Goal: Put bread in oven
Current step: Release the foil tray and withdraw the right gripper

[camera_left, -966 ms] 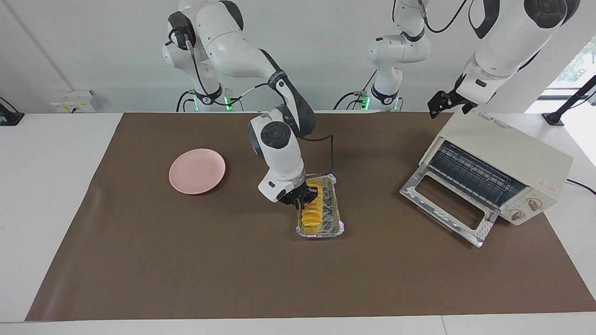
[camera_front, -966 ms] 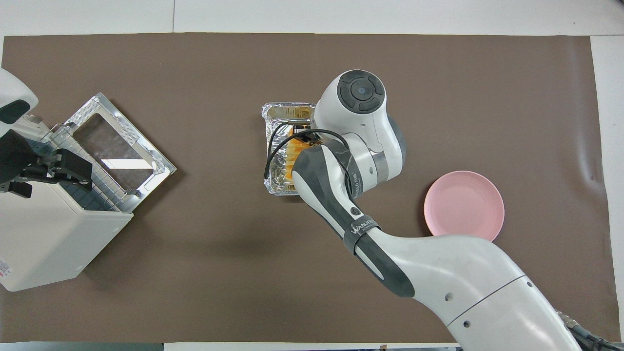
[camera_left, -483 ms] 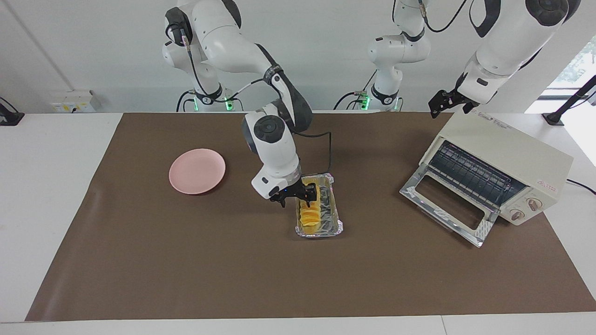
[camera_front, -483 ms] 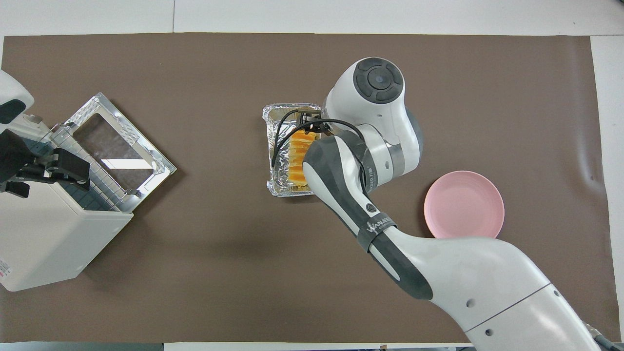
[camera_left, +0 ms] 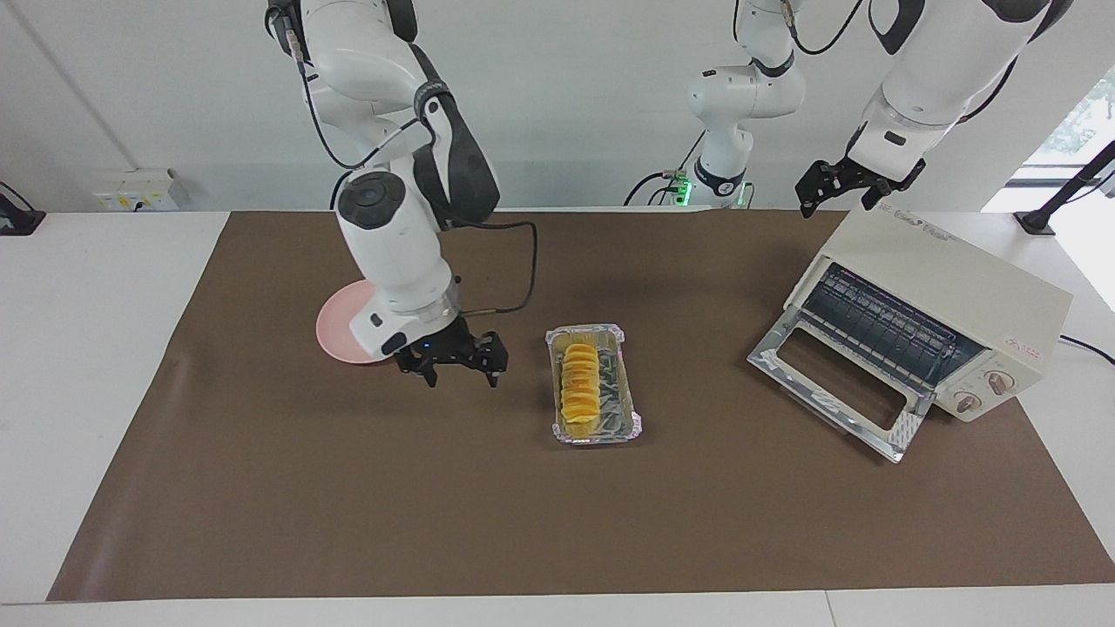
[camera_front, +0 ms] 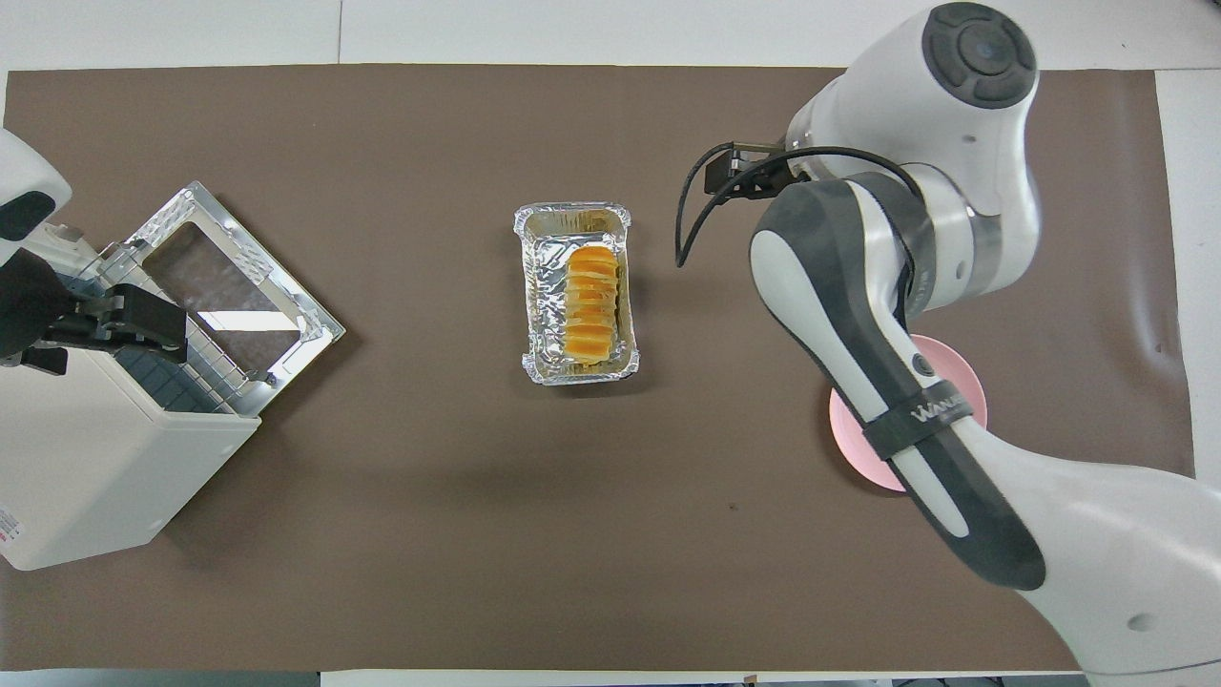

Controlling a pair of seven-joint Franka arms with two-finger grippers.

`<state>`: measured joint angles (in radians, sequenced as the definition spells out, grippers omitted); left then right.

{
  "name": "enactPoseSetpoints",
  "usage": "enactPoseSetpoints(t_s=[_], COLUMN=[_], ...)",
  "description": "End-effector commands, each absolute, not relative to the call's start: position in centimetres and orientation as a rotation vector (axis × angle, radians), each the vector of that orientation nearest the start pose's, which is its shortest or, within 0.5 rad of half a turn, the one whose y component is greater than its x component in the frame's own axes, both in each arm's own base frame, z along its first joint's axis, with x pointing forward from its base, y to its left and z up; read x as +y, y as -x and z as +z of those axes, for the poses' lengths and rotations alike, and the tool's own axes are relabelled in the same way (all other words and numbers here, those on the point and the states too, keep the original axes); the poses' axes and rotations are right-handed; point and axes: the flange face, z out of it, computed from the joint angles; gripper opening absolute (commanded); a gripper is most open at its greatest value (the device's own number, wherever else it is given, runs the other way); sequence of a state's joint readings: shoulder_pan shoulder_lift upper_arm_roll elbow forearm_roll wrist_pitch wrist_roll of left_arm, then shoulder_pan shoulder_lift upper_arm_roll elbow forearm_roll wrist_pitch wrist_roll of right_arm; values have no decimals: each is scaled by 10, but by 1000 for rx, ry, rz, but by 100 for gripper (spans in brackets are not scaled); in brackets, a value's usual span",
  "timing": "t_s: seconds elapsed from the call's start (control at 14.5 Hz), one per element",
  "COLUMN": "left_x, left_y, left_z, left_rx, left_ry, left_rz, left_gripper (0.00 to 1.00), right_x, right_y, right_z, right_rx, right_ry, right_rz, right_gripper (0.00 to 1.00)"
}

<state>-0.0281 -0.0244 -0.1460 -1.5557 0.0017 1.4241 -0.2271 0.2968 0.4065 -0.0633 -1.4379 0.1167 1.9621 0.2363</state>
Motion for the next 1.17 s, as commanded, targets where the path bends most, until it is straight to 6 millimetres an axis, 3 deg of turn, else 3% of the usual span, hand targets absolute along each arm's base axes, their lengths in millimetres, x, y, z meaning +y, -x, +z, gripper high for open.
enactPoseSetpoints(t_s=[0.0, 0.07, 0.21, 0.48, 0.69, 0.83, 0.9, 1.1], left_x=[-109, -119, -165, -265, -332, -361, -388, -451], left_y=[-548, -569, -594, -640, -633, -635, -630, -595], left_z=[629, 626, 610, 539, 511, 471, 448, 428], left_rx=[-132, -108, -32, -147, -73, -103, -111, -72], left_ry=[3212, 3222, 3227, 3170, 3170, 3158, 3156, 3148], left_rz=[146, 169, 186, 171, 56, 68, 54, 36], left_gripper=[100, 100, 100, 100, 100, 100, 100, 100], right_x=[131, 110, 80, 24, 5, -2, -5, -21], right_y=[-666, -666, -661, -645, -625, -612, -603, -584], right_z=[489, 494, 504, 524, 554, 574, 586, 615], right_rx=[-109, -104, -165, -283, -329, -341, -338, -297], right_ry=[3056, 3059, 3064, 3059, 3064, 3117, 3127, 3129], right_rz=[-136, -126, -84, 10, 34, 47, 49, 29], right_gripper=[100, 100, 100, 100, 100, 100, 100, 100])
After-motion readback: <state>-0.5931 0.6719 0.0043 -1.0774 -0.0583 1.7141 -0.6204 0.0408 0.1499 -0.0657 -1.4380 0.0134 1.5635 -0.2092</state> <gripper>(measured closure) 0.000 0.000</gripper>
